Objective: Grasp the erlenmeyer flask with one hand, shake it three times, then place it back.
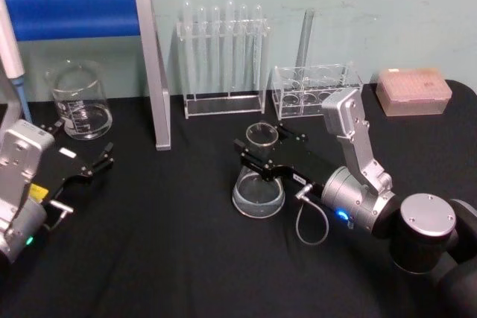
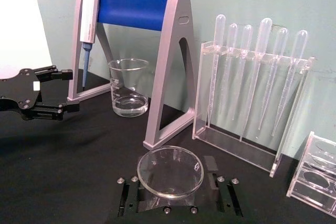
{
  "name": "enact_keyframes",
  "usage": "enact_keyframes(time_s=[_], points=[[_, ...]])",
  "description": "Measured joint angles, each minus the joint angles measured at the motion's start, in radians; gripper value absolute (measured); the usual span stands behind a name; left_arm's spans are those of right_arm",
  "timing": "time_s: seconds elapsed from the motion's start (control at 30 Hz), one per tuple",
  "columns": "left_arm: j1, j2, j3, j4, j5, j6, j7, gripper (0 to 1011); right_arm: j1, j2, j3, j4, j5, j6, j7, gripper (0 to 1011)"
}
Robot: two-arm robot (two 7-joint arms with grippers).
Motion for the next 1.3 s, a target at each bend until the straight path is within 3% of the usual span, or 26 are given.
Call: enact_keyframes(time_s=[0.27, 0.4, 0.73, 1.03, 1.3], points=[[0.0, 0.0, 0.0, 0.0, 0.0, 0.0, 0.0, 1001, 0.0, 0.0, 0.0, 0.0, 0.001, 0.0, 0.0, 451], [0.0, 0.0, 0.0, 0.0, 0.0, 0.0, 0.0, 1001, -0.001, 0.0, 0.001, -0.001, 0.001, 0.0, 0.0, 449], [0.0, 0.0, 0.0, 0.0, 0.0, 0.0, 0.0, 1001, -0.019, 0.013, 0.024, -0.08, 0.0, 0.013, -0.008, 449], [0.0, 0.0, 0.0, 0.0, 0.0, 0.0, 0.0, 1001, -0.019, 0.031, 0.048, -0.177, 0.006, 0.067, -0.032, 449], [0.0, 0.0, 0.0, 0.0, 0.0, 0.0, 0.0, 1001, -0.019, 0.039, 0.057, -0.198, 0.009, 0.078, -0.038, 449]])
